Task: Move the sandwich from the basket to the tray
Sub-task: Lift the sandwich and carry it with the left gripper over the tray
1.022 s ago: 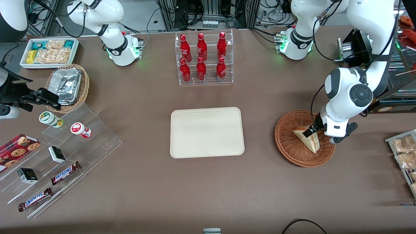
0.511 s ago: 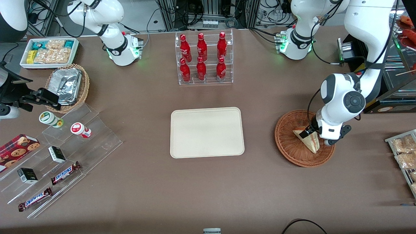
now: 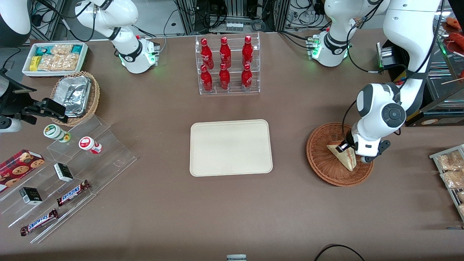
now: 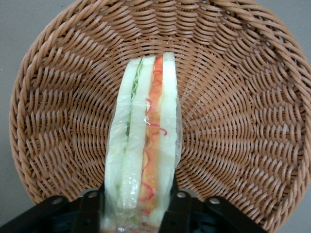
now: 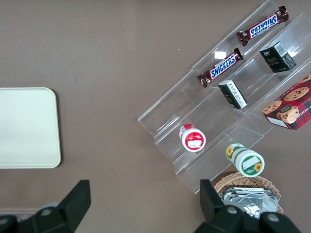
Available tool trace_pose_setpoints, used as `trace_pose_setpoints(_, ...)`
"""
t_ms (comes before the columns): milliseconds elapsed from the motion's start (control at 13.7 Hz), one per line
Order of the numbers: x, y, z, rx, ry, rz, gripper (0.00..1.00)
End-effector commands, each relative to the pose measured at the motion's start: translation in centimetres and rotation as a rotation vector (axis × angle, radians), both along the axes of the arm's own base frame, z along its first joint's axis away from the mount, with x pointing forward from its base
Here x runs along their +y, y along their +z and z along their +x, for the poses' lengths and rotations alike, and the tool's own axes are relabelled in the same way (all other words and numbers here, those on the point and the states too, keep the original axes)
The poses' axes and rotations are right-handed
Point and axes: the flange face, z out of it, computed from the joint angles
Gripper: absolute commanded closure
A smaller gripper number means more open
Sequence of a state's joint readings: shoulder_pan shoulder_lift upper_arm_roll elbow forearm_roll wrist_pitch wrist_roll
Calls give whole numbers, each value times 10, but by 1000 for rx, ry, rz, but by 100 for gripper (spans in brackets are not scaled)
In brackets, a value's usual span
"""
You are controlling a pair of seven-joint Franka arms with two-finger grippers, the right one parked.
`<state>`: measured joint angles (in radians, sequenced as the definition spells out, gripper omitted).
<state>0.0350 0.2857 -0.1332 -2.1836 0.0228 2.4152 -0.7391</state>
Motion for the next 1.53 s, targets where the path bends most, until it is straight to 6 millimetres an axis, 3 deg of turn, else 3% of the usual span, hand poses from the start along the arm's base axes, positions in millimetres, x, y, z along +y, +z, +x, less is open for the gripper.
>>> trace_pose_setpoints(0,-4,17,2,-31,2,5,100)
trace_pose_setpoints(292,-32,58,22,18,-37,3,100)
trace_pose_setpoints(584,-92,88,24,38,-141,-20,100)
trace_pose_setpoints(1022,-212,83,5,42,-358,-85,100)
trace_pose_setpoints(1095,-241,80,-3,35,-421,-66,100)
trace_pose_setpoints(1460,-337,67,-13,54,-419,-33,100)
